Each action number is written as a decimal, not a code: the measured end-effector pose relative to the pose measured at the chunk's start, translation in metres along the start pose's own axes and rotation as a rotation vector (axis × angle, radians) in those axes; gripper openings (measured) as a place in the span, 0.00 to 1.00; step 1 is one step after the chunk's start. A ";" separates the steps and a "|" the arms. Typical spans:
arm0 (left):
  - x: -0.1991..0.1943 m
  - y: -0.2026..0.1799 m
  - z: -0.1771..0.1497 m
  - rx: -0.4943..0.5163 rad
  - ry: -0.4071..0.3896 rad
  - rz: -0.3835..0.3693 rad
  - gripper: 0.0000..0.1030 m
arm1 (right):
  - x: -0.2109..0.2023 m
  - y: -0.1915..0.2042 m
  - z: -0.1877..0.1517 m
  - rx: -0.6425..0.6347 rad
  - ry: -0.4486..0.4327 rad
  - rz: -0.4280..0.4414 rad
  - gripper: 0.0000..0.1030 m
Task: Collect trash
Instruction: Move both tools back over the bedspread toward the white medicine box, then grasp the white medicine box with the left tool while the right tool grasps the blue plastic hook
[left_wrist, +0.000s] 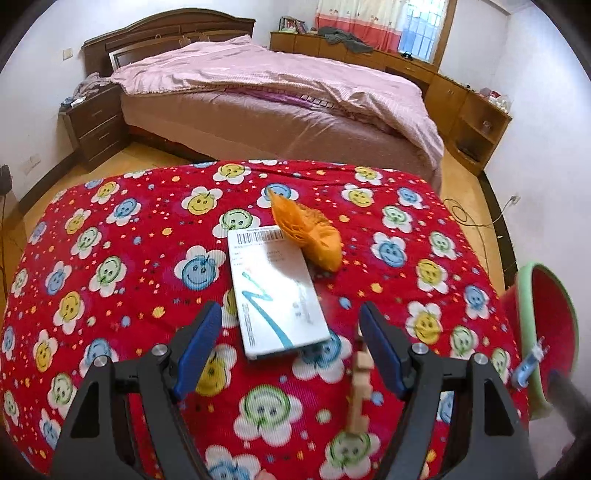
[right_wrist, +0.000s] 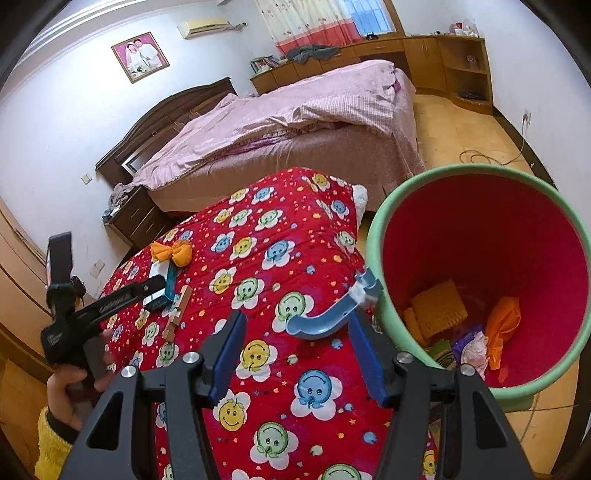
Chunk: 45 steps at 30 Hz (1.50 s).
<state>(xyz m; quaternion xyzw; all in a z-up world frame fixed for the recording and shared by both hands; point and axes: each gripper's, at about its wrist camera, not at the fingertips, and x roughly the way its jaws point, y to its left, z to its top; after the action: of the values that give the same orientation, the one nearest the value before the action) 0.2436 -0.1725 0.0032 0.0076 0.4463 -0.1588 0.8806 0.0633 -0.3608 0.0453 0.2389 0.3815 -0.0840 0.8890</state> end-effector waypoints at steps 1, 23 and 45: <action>0.004 0.000 0.001 -0.005 0.004 0.005 0.74 | 0.001 0.000 -0.001 0.003 0.005 -0.001 0.59; -0.026 0.038 -0.018 -0.084 -0.046 -0.021 0.53 | 0.020 0.004 -0.007 0.025 0.045 -0.019 0.59; -0.056 0.050 -0.034 -0.112 -0.100 -0.054 0.53 | 0.051 -0.001 0.001 0.098 0.039 -0.070 0.55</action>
<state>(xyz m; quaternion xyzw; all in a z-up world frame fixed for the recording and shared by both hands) 0.2005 -0.1047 0.0201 -0.0618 0.4102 -0.1573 0.8962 0.0988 -0.3608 0.0091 0.2700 0.4026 -0.1291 0.8651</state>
